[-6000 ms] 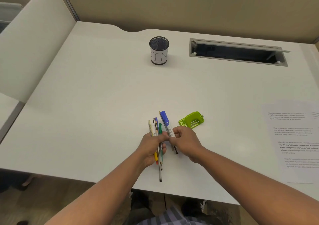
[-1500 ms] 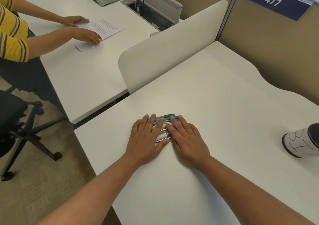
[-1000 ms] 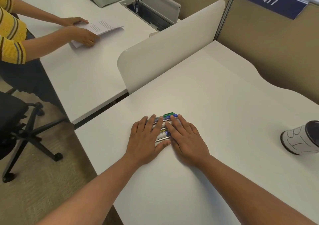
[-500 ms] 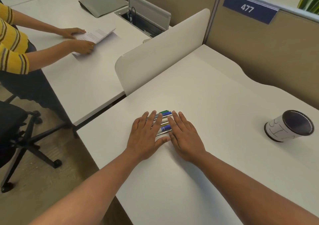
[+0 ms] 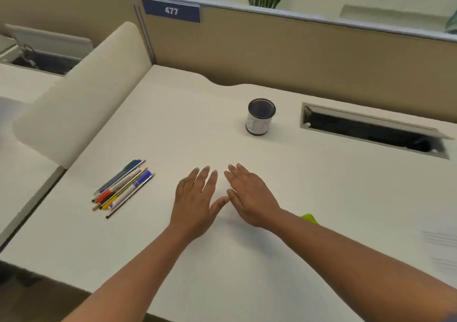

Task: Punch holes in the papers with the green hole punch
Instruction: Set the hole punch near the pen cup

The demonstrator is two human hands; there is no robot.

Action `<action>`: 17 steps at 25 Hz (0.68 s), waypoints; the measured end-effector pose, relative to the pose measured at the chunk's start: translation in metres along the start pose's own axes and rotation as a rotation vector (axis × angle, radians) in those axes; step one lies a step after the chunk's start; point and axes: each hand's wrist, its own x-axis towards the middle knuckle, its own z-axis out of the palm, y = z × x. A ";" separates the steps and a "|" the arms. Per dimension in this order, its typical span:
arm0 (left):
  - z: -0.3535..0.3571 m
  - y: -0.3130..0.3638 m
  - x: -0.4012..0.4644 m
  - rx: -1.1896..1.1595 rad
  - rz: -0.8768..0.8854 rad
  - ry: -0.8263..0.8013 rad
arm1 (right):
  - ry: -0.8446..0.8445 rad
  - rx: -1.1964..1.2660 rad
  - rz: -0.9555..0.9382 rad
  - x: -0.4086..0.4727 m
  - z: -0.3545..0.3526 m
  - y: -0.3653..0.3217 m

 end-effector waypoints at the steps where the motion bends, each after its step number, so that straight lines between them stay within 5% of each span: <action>1: 0.005 0.019 0.002 -0.018 0.039 -0.004 | 0.015 0.005 0.039 -0.018 -0.007 0.013; 10: 0.054 0.142 0.007 -0.201 0.164 -0.356 | 0.087 0.220 0.489 -0.160 -0.034 0.100; 17: 0.072 0.167 -0.003 -0.414 0.047 -0.359 | -0.003 0.247 0.489 -0.182 -0.023 0.108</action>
